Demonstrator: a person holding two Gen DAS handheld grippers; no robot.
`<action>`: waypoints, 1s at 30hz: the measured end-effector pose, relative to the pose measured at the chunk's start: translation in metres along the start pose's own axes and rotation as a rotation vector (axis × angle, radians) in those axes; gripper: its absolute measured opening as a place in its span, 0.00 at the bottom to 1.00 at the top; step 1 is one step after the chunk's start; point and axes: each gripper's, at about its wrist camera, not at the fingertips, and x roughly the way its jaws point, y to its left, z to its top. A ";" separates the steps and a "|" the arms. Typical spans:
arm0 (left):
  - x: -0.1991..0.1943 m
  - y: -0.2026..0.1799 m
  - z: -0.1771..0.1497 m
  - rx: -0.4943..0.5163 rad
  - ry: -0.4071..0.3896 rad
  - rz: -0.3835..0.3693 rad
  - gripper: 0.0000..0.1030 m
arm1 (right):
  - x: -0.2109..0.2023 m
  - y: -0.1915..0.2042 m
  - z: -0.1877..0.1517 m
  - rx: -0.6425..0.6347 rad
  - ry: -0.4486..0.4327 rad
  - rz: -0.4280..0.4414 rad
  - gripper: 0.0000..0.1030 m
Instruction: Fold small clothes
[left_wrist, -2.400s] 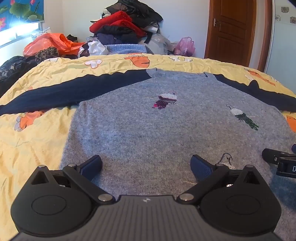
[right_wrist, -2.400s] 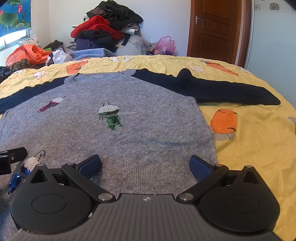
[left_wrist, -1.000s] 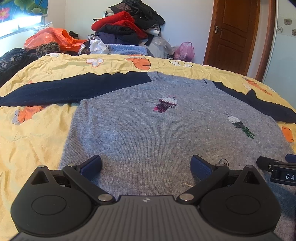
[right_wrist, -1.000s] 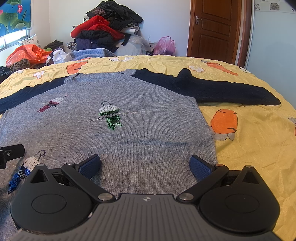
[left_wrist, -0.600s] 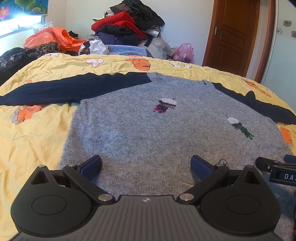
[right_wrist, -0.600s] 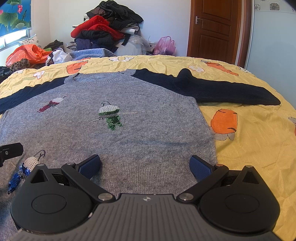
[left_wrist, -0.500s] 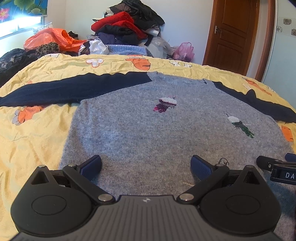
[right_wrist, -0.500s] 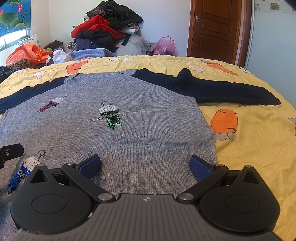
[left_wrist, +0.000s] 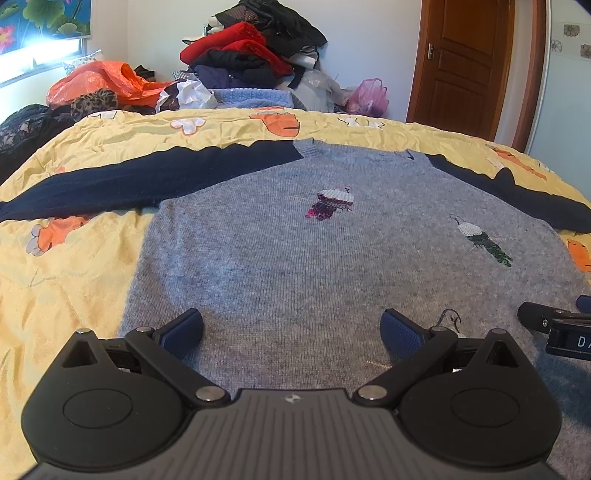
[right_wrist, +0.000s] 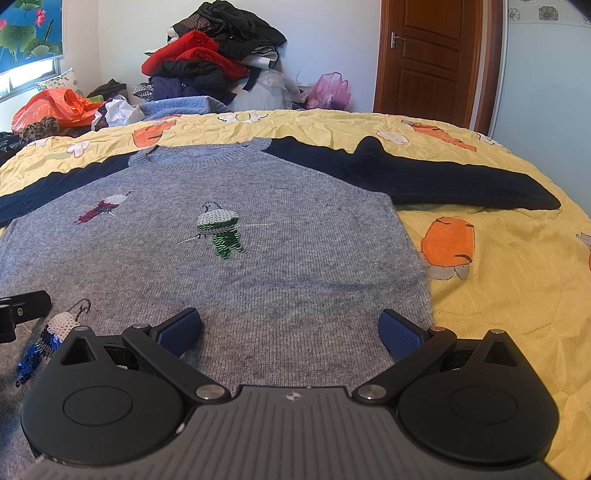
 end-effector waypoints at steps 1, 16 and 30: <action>0.000 0.000 0.000 0.002 0.001 0.001 1.00 | 0.000 0.000 0.000 0.000 0.000 0.000 1.00; 0.002 -0.002 0.000 0.002 0.000 0.001 1.00 | -0.012 -0.035 0.013 0.103 -0.033 0.180 1.00; 0.002 0.003 0.001 -0.014 -0.009 -0.022 1.00 | 0.047 -0.278 0.098 0.661 -0.235 -0.009 0.90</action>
